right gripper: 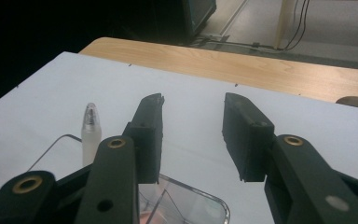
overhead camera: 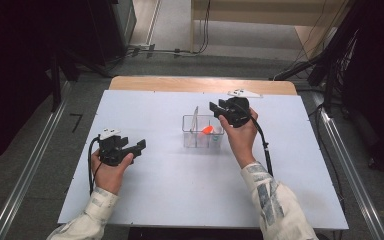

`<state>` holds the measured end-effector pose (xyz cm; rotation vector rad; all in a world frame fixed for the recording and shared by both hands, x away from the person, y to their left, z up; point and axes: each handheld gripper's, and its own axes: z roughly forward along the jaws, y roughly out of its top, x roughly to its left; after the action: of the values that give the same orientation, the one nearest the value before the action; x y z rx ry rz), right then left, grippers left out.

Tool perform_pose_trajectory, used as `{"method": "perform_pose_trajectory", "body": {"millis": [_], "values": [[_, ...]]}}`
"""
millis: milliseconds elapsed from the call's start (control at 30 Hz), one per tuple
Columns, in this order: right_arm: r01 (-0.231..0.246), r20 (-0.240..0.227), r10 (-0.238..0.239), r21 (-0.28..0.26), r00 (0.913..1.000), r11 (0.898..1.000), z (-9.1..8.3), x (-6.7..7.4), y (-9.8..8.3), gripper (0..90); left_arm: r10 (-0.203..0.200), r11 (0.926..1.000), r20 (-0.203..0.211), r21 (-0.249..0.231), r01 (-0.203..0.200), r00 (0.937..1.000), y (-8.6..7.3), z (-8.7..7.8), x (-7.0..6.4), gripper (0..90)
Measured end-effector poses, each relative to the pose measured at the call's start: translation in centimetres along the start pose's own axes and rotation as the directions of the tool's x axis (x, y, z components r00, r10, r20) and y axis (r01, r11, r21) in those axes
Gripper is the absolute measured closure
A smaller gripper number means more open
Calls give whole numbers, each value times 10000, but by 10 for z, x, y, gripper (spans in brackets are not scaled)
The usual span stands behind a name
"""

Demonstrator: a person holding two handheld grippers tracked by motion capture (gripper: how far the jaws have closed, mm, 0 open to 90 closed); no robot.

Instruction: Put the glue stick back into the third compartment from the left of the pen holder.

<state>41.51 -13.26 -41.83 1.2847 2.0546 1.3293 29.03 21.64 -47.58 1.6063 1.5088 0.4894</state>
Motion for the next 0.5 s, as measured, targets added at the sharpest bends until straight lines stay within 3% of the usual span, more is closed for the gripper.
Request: {"method": "perform_pose_trajectory", "body": {"millis": [500], "values": [[-173,391,161,289,9991,9994,-2,-13,-11,399,-4,10000,-17,5,4,10000,0,0,1,279]]}}
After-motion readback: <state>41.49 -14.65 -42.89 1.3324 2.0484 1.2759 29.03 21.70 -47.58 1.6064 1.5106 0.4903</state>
